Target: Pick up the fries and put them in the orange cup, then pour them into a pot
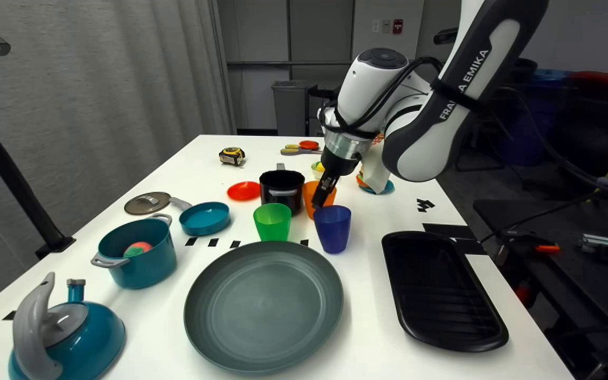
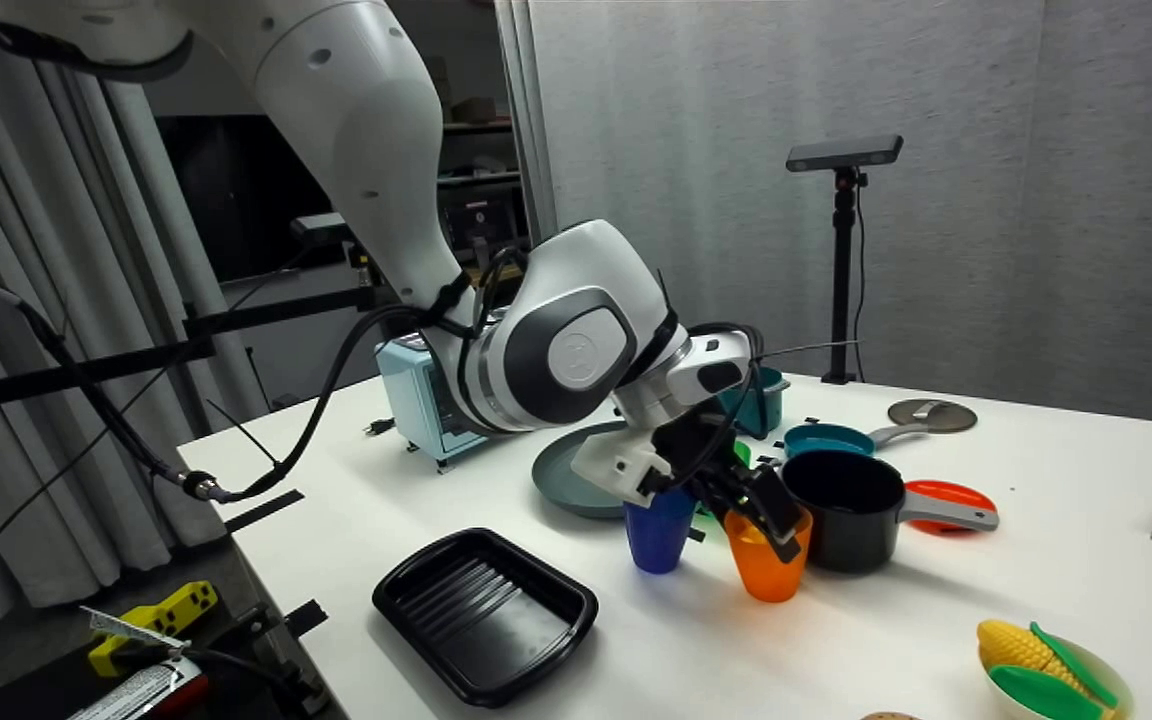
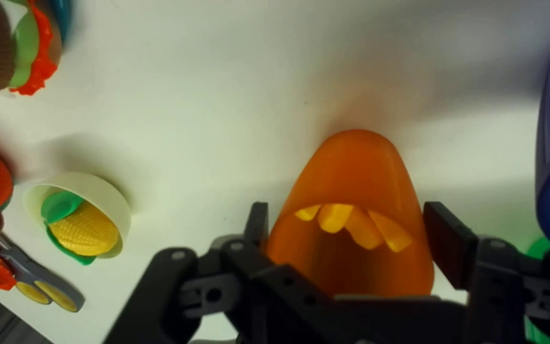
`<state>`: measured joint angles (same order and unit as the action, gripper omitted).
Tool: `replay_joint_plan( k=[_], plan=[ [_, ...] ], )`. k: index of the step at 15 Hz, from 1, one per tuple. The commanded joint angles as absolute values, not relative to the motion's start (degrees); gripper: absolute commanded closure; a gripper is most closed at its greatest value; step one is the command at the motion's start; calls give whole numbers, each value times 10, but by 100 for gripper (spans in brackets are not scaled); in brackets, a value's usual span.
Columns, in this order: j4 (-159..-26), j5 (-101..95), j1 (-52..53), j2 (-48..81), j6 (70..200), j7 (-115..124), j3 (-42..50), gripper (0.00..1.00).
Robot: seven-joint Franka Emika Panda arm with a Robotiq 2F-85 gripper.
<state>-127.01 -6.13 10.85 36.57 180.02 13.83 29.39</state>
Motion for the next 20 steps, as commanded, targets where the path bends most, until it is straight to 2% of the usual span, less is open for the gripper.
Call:
replay_joint_plan(
  k=[1,13,20],
  plan=[
    [-1274,-42,121,365,1807,122,307,44],
    [-1275,-49,139,257,1754,123,318,44],
    [-1235,-43,59,222,1659,126,231,44]
  ],
)
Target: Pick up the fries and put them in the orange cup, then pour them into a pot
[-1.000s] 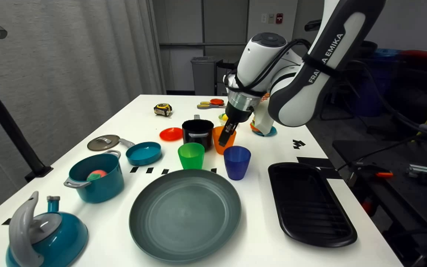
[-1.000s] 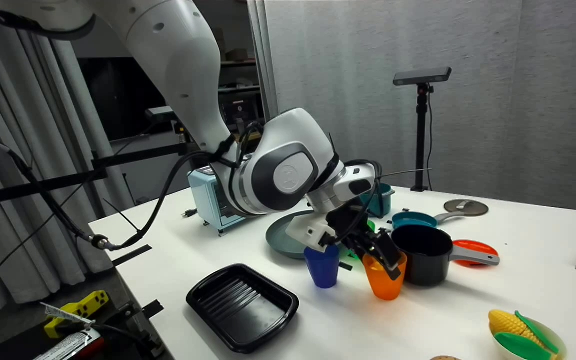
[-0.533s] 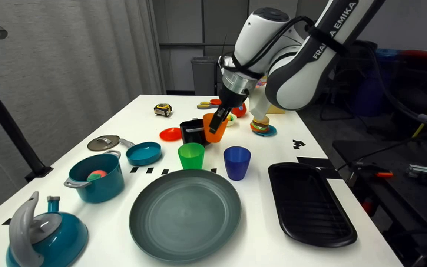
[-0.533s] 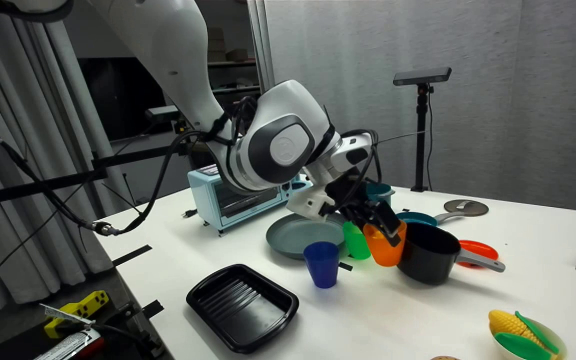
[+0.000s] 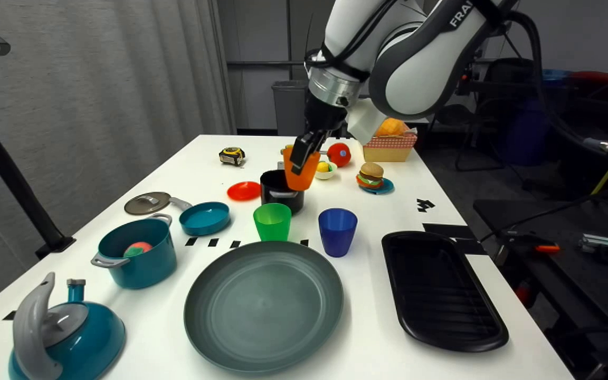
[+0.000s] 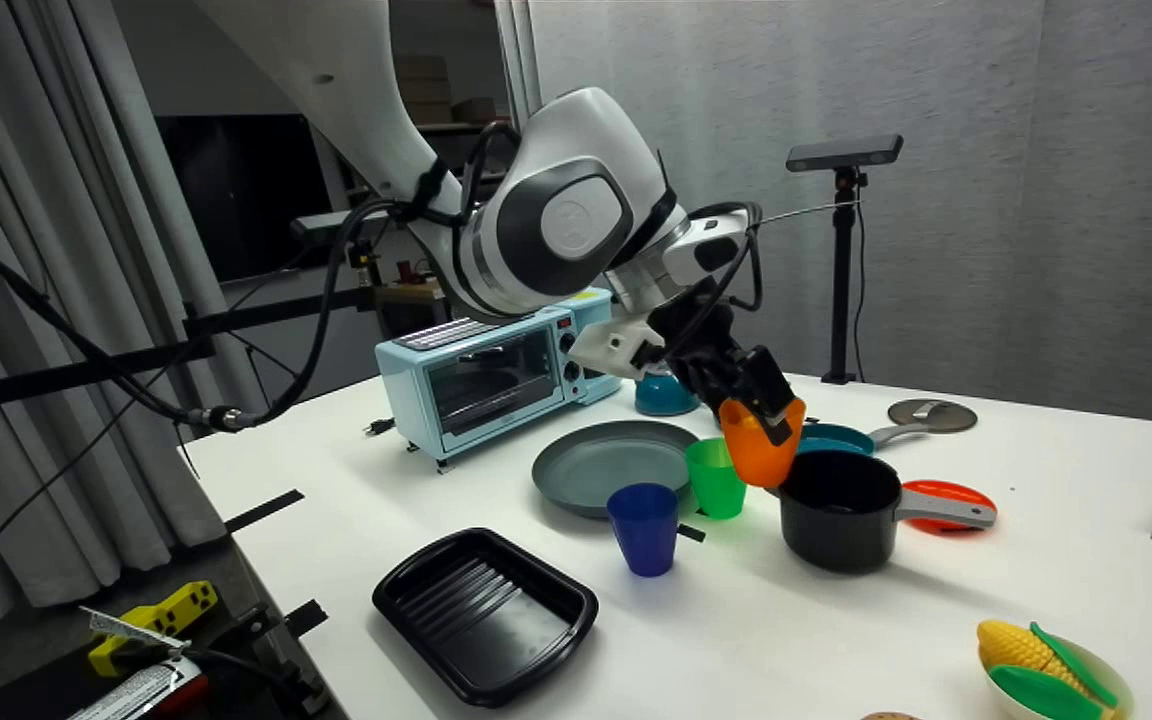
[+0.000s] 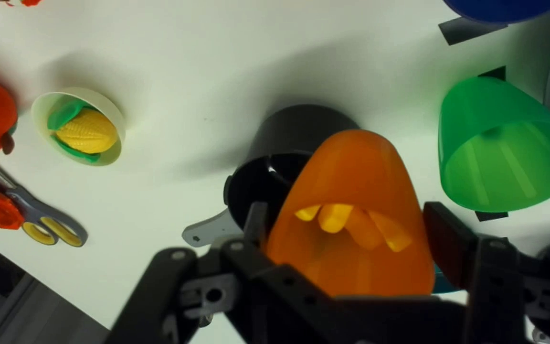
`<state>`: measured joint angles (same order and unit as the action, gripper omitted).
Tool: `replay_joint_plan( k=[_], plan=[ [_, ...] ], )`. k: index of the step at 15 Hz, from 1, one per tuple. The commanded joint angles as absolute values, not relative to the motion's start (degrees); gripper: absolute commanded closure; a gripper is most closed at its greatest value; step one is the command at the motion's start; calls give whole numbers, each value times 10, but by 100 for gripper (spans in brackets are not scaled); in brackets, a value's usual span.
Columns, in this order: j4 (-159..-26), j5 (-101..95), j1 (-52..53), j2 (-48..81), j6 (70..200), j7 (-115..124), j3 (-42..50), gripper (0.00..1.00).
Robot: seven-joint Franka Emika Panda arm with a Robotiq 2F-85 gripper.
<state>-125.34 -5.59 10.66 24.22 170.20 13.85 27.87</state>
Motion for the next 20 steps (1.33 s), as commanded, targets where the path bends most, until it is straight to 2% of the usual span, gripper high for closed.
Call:
replay_joint_plan(
  k=[1,8,20],
  plan=[
    [-1225,-37,42,220,1646,122,214,44],
    [-1111,83,-84,259,1490,84,83,44],
    [-910,191,-167,361,1304,82,51,44]
  ],
)
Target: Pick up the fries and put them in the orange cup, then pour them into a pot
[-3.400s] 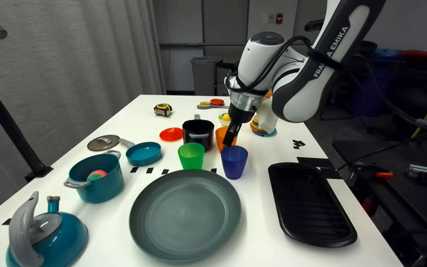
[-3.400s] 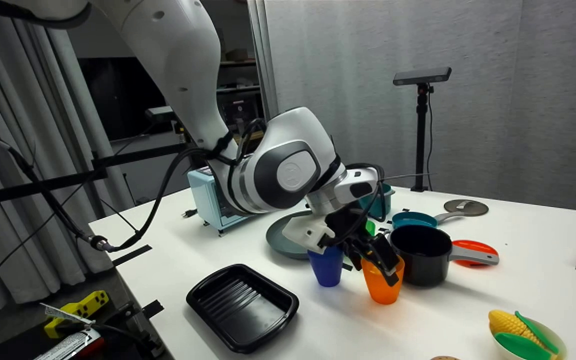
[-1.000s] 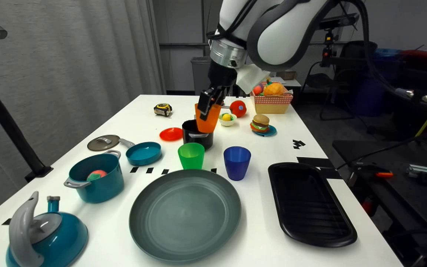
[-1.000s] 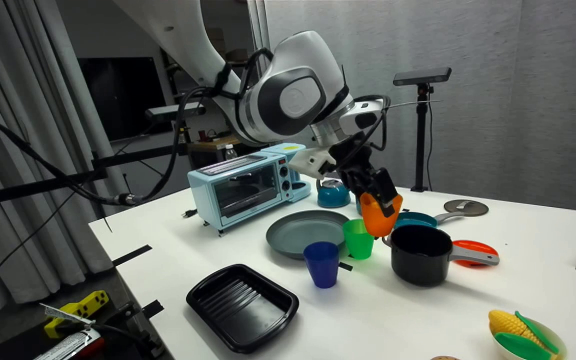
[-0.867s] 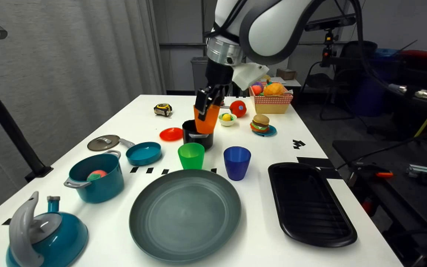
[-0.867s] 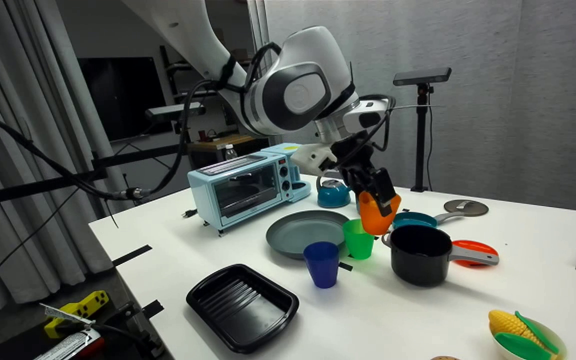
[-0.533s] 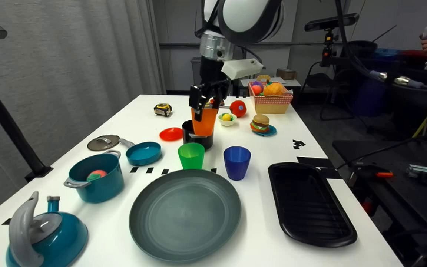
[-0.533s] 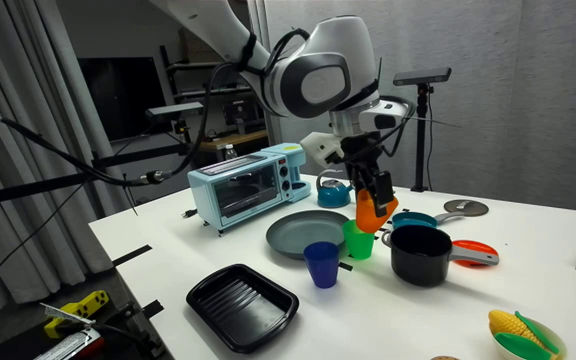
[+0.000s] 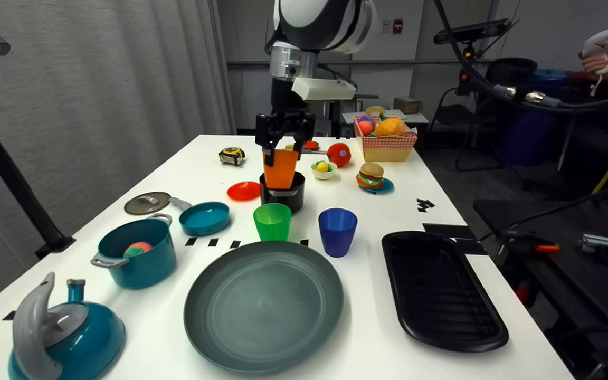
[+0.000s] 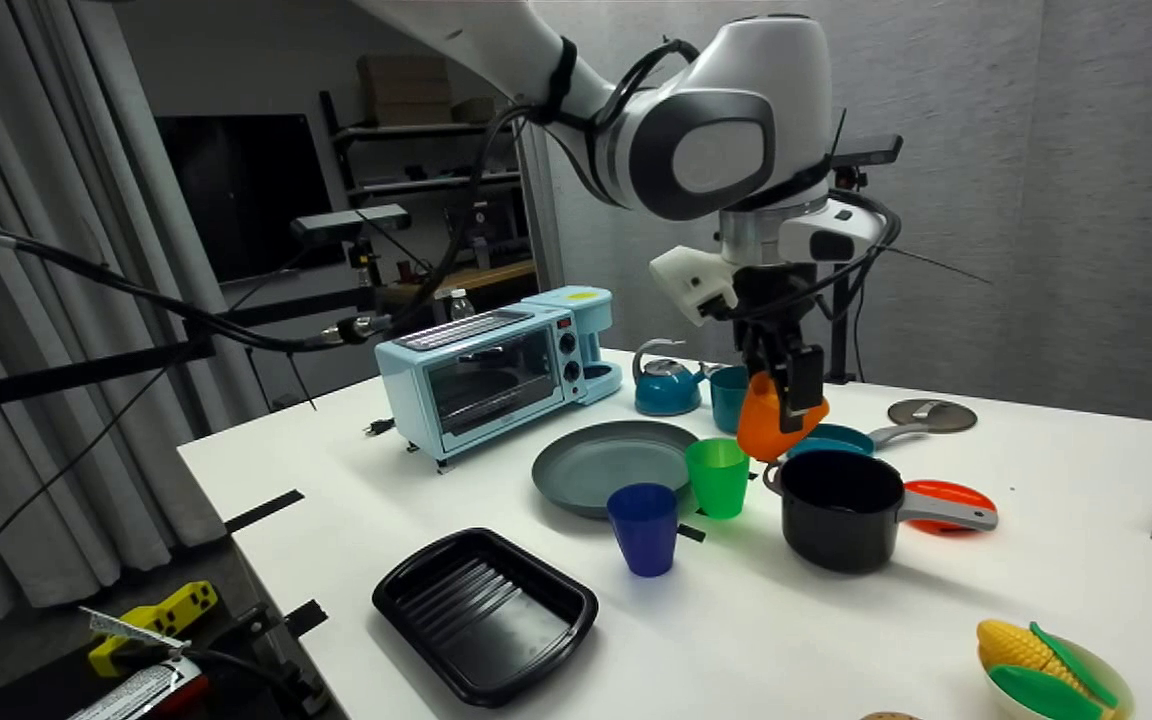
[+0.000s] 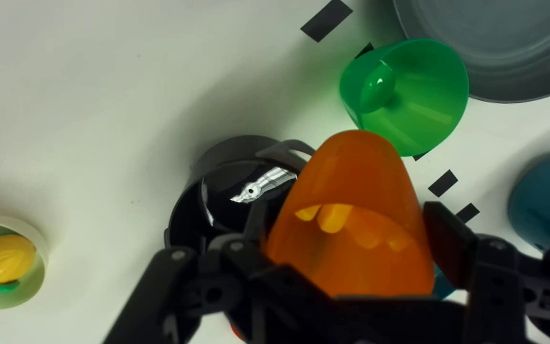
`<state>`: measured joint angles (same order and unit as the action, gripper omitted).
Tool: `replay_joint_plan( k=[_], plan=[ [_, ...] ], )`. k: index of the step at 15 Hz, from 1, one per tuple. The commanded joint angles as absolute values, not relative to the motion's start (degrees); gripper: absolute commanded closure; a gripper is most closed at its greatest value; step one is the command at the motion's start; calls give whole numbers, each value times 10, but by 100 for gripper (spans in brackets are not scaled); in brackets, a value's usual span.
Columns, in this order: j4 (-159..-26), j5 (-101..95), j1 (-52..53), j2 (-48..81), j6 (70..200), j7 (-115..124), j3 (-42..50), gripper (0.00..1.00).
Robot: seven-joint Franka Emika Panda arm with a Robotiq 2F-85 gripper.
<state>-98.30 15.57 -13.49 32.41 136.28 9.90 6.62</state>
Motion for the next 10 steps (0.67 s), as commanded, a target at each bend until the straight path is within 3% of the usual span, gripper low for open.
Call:
replay_joint_plan(
  k=[1,6,10],
  plan=[
    [-895,198,-173,370,1289,83,50,44],
    [-829,211,-191,400,1247,95,57,44],
    [-829,183,-176,390,1291,95,70,44]
  ],
)
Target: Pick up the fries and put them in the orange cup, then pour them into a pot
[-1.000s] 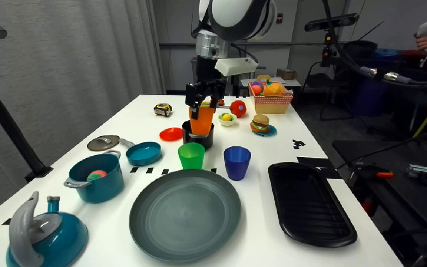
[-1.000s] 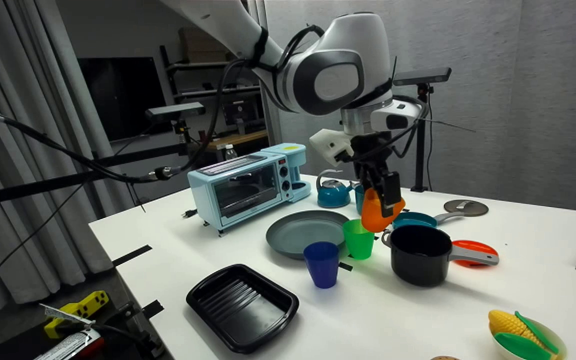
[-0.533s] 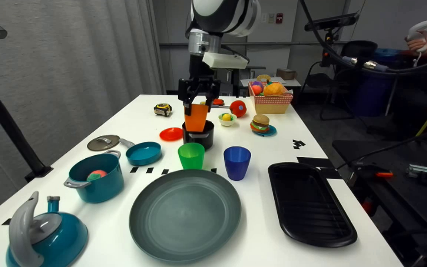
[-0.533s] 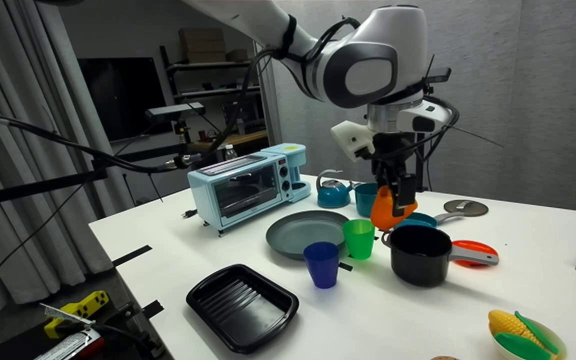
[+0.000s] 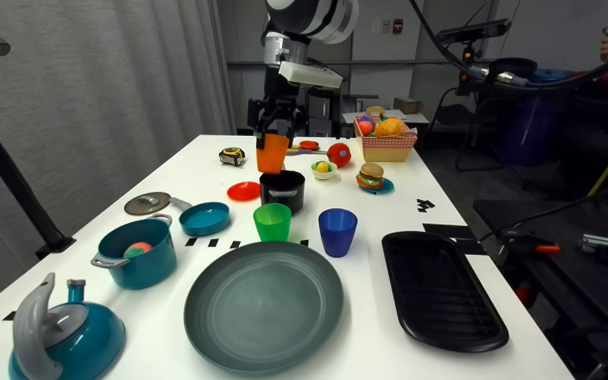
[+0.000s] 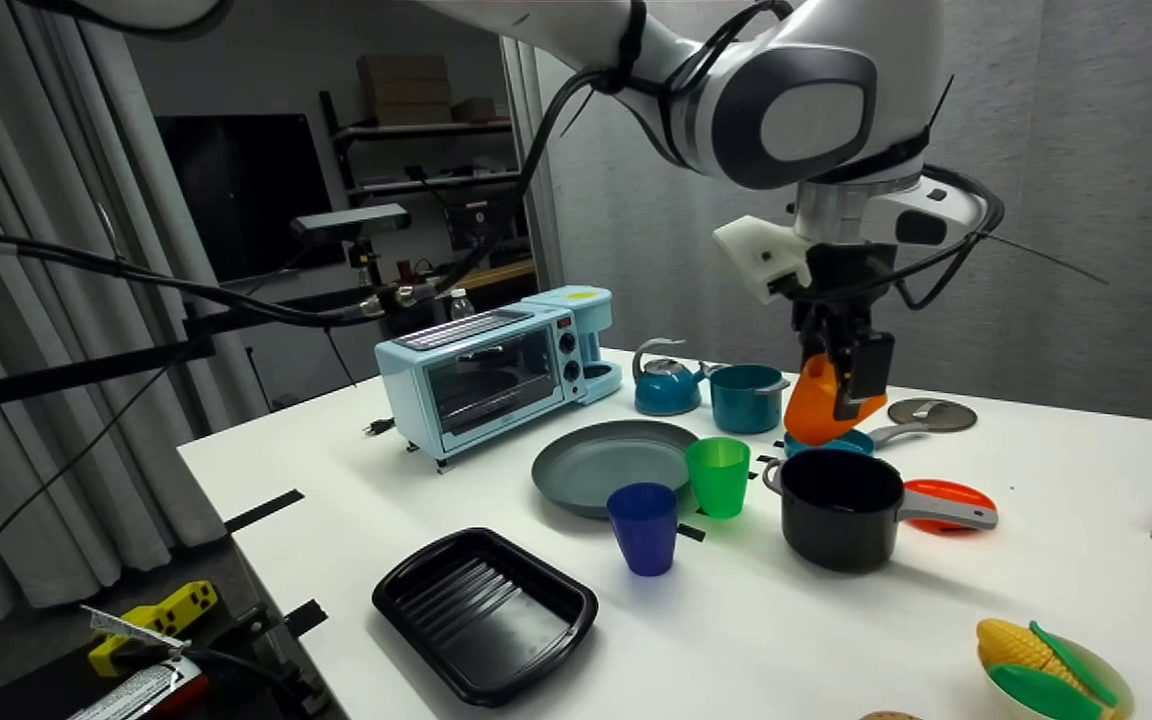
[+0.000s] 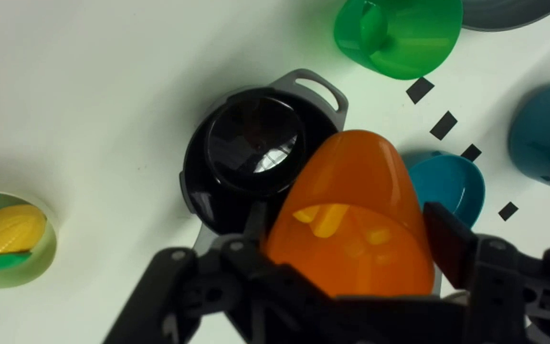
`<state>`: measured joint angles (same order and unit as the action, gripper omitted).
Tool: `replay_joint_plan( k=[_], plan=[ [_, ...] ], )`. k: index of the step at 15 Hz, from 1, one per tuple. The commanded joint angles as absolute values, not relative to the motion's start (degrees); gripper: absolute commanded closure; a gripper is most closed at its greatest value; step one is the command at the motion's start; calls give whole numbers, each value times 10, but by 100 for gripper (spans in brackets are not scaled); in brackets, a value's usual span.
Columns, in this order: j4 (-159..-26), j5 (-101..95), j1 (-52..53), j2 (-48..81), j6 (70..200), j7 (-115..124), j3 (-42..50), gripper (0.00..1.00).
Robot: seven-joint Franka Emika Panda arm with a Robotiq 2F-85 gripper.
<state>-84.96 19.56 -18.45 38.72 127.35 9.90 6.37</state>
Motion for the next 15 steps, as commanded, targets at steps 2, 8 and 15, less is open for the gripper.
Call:
replay_joint_plan(
  k=[2,8,15],
  plan=[
    [-857,153,-159,371,1341,90,81,44],
    [-983,55,-101,318,1553,101,112,44],
    [-1159,-36,15,283,1814,148,225,44]
  ],
)
